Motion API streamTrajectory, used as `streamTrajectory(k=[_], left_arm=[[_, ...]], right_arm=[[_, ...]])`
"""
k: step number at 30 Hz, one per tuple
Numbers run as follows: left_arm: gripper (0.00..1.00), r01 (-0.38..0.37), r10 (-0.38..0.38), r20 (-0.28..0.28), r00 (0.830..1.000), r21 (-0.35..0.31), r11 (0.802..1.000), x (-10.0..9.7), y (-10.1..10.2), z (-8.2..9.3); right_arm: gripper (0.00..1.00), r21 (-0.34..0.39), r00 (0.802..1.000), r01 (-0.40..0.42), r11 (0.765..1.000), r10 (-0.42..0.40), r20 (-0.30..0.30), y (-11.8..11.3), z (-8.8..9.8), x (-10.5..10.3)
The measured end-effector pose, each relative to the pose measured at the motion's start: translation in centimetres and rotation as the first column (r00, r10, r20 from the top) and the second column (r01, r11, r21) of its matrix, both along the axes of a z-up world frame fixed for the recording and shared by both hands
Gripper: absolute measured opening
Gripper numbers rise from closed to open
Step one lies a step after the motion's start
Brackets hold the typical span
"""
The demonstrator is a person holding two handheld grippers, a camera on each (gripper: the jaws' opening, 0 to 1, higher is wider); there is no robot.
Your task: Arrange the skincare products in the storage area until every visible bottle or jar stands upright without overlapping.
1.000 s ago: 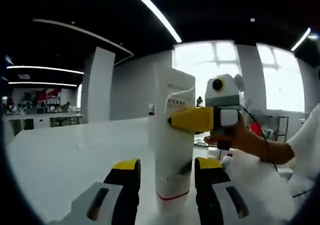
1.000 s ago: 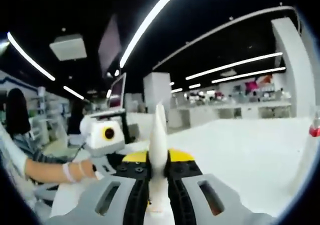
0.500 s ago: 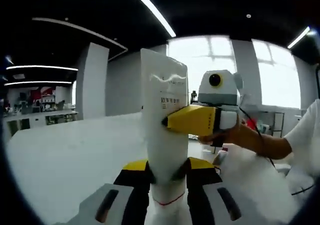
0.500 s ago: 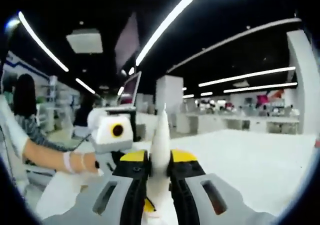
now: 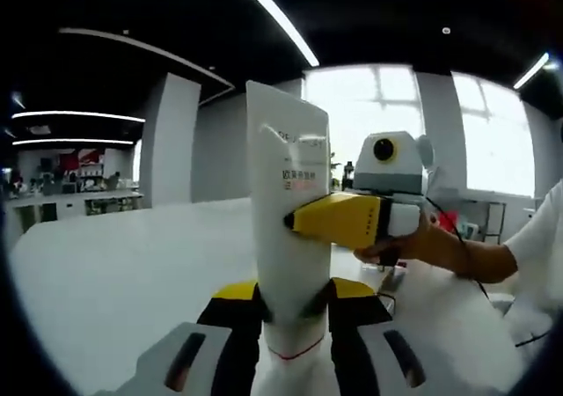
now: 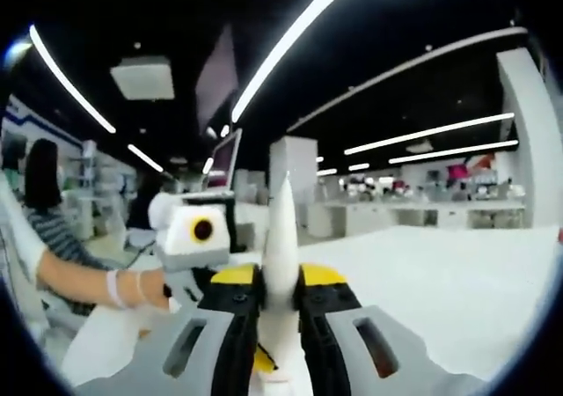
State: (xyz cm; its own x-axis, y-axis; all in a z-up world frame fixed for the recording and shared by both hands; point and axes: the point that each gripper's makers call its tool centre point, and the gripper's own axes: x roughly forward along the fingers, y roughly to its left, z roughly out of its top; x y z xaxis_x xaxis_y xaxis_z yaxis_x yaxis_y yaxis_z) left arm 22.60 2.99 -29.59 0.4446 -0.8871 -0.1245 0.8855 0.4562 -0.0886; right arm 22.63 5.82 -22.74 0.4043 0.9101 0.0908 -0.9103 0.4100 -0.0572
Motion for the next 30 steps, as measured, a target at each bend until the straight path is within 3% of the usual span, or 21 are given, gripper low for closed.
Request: streamTrajectory(k=[4, 6, 7, 9, 13, 16, 18, 20, 21, 23, 25, 27, 30], left_arm=[[0.36, 0.018, -0.019, 0.008, 1.0, 0.088, 0.996, 0.7, -0.2, -1.7], [0.3, 0.08, -0.08, 0.006, 0.997, 0.07, 0.994, -0.8, -0.9, -1.6], [0.3, 0.061, -0.06, -0.024, 0.998, 0.058, 0.996, -0.7, -0.7, -1.7], [0.28, 0.056, -0.055, -0.023, 0.998, 0.053, 0.997, -0.7, -0.6, -1.6], [0.27, 0.001, 0.001, -0.033, 0.999, 0.071, 0.997, -0.8, -0.7, -1.9], [0.27, -0.092, 0.092, 0.004, 0.996, 0.086, 0.992, 0.0, -0.5, -1.9], [0.27, -0.176, 0.178, -0.017, 0.984, 0.078, 0.981, 0.8, -0.2, -2.0], [0.27, -0.238, 0.24, -0.017, 0.971, 0.078, 0.968, 1.3, 0.1, -2.1], [0.27, -0.245, 0.247, -0.018, 0.969, 0.074, 0.967, 1.4, 0.2, -2.1], [0.26, -0.28, 0.282, -0.027, 0.959, 0.071, 0.957, 2.2, 0.7, -2.0], [0.26, -0.33, 0.332, -0.014, 0.943, 0.086, 0.94, 2.3, 1.0, -2.0], [0.26, -0.342, 0.345, -0.012, 0.939, 0.089, 0.935, 2.3, 1.0, -2.0], [0.26, -0.367, 0.369, -0.005, 0.93, 0.094, 0.926, 2.2, 0.9, -2.0]], right_arm=[[0.13, -0.018, 0.997, -0.067, 0.998, 0.067, 0.025, 0.4, 0.0, -0.9], [0.14, -0.009, 0.993, -0.11, 0.994, 0.11, 0.036, 0.2, 0.0, -1.1], [0.15, -0.008, 0.995, -0.097, 0.995, 0.098, 0.032, 0.0, 0.0, -0.9], [0.18, 0.007, 0.998, -0.063, 0.998, 0.063, 0.0, -0.4, 0.1, -0.2], [0.38, -0.039, 0.999, 0.039, 0.998, -0.04, -0.012, -1.0, -0.4, 1.3], [0.51, -0.039, 0.996, 0.045, 0.998, -0.048, -0.069, -0.7, -0.9, 1.2], [0.57, -0.01, 0.986, 0.105, 0.994, -0.105, -0.126, -0.3, -1.2, 1.7], [0.61, -0.061, 0.968, 0.182, 0.981, -0.19, -0.164, -0.4, -2.1, 2.2], [0.61, -0.08, 0.959, 0.235, 0.969, -0.245, -0.145, -0.4, -2.3, 2.6], [0.64, -0.071, 0.954, 0.267, 0.961, -0.274, -0.12, -0.1, -2.2, 2.6], [0.65, -0.062, 0.923, 0.356, 0.932, -0.362, -0.134, 0.0, -2.4, 3.0], [0.64, -0.063, 0.919, 0.37, 0.927, -0.375, -0.118, 0.3, -2.3, 2.9], [0.59, -0.149, 0.904, 0.414, 0.898, -0.424, -0.046, 0.8, -3.1, 2.7]])
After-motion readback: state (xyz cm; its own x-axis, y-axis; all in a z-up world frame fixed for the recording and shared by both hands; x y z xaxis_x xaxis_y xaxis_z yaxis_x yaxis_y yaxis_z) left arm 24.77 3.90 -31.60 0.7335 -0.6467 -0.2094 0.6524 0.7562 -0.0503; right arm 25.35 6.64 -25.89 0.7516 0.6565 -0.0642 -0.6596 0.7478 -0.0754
